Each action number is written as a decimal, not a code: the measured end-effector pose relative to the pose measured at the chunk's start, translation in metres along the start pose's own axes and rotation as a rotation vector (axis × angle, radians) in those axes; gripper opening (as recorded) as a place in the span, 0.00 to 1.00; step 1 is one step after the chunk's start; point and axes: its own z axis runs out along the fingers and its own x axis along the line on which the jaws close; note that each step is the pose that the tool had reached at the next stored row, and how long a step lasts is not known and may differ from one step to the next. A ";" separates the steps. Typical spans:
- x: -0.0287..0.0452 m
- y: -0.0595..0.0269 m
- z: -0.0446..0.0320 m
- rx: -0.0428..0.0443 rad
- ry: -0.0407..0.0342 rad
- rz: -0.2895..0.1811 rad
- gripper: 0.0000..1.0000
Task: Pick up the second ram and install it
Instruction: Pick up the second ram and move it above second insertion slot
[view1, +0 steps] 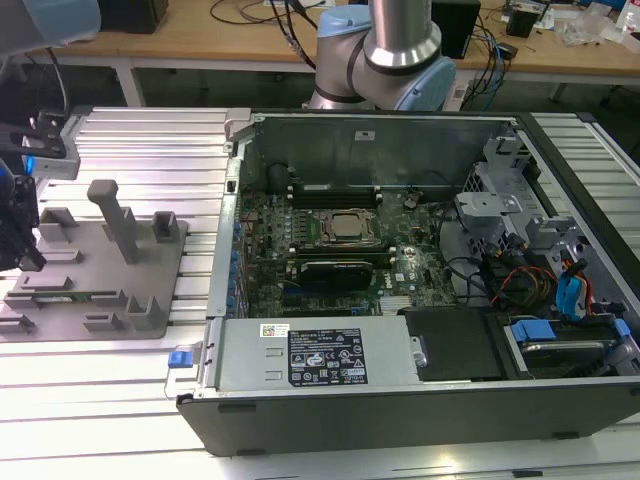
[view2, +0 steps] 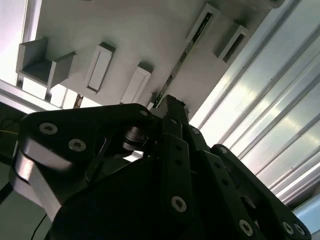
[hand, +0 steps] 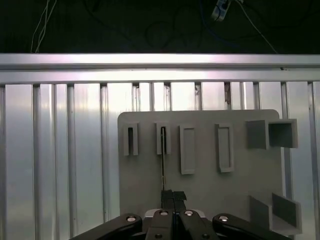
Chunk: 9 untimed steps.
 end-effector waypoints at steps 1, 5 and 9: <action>0.0005 -0.0003 0.0062 -0.0001 0.0000 0.000 0.08; 0.0015 -0.0010 0.0189 0.0001 -0.0001 0.000 0.08; 0.0020 0.0004 0.0249 0.0002 -0.0002 0.000 0.08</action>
